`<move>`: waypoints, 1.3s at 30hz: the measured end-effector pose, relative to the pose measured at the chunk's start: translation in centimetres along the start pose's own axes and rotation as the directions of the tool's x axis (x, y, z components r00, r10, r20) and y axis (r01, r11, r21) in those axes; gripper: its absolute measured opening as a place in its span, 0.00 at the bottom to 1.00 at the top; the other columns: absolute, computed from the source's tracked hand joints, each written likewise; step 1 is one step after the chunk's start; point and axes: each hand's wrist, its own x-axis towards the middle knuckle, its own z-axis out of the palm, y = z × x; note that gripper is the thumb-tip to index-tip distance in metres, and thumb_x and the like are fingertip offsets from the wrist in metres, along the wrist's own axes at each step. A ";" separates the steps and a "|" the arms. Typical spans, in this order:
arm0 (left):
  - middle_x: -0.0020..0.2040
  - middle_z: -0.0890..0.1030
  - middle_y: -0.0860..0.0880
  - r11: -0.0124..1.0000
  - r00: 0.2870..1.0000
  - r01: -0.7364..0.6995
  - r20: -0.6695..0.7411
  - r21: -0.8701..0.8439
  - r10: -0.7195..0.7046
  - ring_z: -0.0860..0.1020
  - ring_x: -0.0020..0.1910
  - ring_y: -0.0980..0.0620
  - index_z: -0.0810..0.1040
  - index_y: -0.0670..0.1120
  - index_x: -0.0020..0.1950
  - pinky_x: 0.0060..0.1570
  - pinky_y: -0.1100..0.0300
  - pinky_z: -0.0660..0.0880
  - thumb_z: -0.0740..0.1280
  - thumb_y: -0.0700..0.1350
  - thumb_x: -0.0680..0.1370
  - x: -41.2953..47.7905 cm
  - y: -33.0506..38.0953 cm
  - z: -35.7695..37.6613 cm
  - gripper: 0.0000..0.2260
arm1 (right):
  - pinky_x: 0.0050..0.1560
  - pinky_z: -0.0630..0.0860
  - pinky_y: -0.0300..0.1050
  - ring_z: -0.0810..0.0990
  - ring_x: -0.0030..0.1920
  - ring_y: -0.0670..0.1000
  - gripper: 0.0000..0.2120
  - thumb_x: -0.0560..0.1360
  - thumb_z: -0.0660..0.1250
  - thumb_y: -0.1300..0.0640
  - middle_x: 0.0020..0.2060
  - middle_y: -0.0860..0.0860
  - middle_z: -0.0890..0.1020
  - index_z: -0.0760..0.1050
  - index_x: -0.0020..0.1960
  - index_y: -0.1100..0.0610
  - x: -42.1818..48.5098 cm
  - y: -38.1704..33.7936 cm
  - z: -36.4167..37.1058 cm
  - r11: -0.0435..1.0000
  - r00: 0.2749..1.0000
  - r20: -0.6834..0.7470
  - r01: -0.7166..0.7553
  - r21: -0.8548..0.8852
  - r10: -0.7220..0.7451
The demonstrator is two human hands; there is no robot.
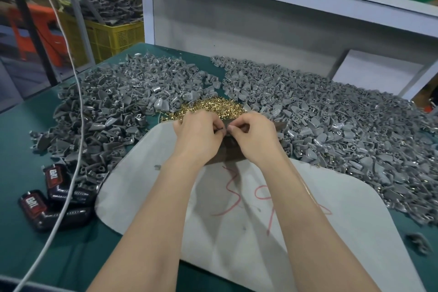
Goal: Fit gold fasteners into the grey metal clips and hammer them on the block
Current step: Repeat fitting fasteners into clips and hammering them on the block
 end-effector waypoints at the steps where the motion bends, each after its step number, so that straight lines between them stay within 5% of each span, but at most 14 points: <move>1: 0.48 0.81 0.53 1.000 1.000 -0.001 0.000 0.004 0.001 0.74 0.56 0.47 0.78 0.56 0.40 0.54 0.52 0.63 0.67 0.48 0.76 0.0 0.1 0.0 0.05 | 0.41 0.62 0.32 0.71 0.39 0.44 0.03 0.75 0.68 0.59 0.41 0.46 0.74 0.80 0.43 0.56 0.0 -0.1 0.0 1.000 1.000 0.003 -0.007 -0.018 0.007; 11: 0.49 0.77 0.50 0.998 0.999 -0.046 -0.020 0.049 0.047 0.72 0.55 0.44 0.79 0.51 0.41 0.52 0.53 0.62 0.67 0.47 0.77 0.0 0.1 0.0 0.05 | 0.44 0.68 0.39 0.78 0.49 0.53 0.06 0.76 0.66 0.57 0.48 0.54 0.83 0.82 0.46 0.55 1.2 -2.4 -1.4 0.967 0.980 0.184 -0.027 -0.254 0.076; 19: 0.47 0.75 0.51 0.994 0.998 -0.048 -0.028 0.096 0.051 0.70 0.55 0.44 0.81 0.49 0.45 0.50 0.54 0.59 0.65 0.46 0.78 0.0 0.3 0.1 0.06 | 0.46 0.69 0.42 0.77 0.51 0.57 0.06 0.76 0.64 0.60 0.49 0.55 0.79 0.80 0.49 0.59 0.7 -2.8 -0.6 0.916 0.992 0.124 0.045 -0.398 0.005; 26: 0.47 0.75 0.52 0.998 1.000 -0.024 -0.006 0.063 0.025 0.71 0.56 0.45 0.77 0.52 0.40 0.53 0.53 0.61 0.66 0.48 0.77 -0.2 0.3 -0.3 0.06 | 0.46 0.70 0.41 0.78 0.48 0.54 0.08 0.77 0.64 0.59 0.47 0.53 0.81 0.82 0.48 0.56 0.4 -2.3 -1.0 0.958 0.990 0.137 0.061 -0.281 -0.023; 30: 0.44 0.74 0.55 1.000 1.000 -0.011 -0.010 0.024 0.011 0.72 0.56 0.47 0.76 0.55 0.39 0.56 0.52 0.62 0.67 0.47 0.77 -0.3 0.4 -0.3 0.07 | 0.54 0.74 0.47 0.78 0.50 0.56 0.12 0.77 0.64 0.51 0.52 0.56 0.79 0.78 0.58 0.53 -0.4 1.3 -3.7 0.951 0.980 -0.033 -0.201 -0.236 0.199; 33: 0.45 0.76 0.55 1.000 1.000 -0.003 -0.007 0.014 0.003 0.72 0.56 0.47 0.76 0.54 0.40 0.57 0.51 0.62 0.67 0.47 0.77 -0.2 0.4 -0.2 0.06 | 0.43 0.75 0.48 0.76 0.41 0.56 0.10 0.75 0.67 0.51 0.38 0.53 0.77 0.73 0.46 0.57 -1.5 3.5 -4.5 0.796 0.879 0.056 -0.400 -0.455 0.474; 35: 0.46 0.79 0.54 1.000 1.000 0.003 -0.003 0.007 -0.003 0.73 0.56 0.47 0.77 0.54 0.41 0.58 0.50 0.63 0.67 0.48 0.77 -0.1 0.3 -0.1 0.05 | 0.43 0.73 0.47 0.76 0.42 0.57 0.07 0.76 0.65 0.55 0.36 0.52 0.74 0.73 0.49 0.59 -1.8 3.7 -4.0 0.805 0.863 0.127 -0.390 -0.447 0.489; 39: 0.48 0.80 0.54 1.000 1.000 0.012 -0.001 -0.004 -0.012 0.73 0.56 0.48 0.77 0.55 0.42 0.58 0.50 0.64 0.67 0.49 0.77 -0.1 0.1 0.0 0.04 | 0.46 0.77 0.52 0.81 0.45 0.58 0.10 0.77 0.63 0.56 0.46 0.57 0.80 0.71 0.54 0.60 -1.3 3.2 -5.5 0.898 0.917 0.021 -0.385 -0.212 0.398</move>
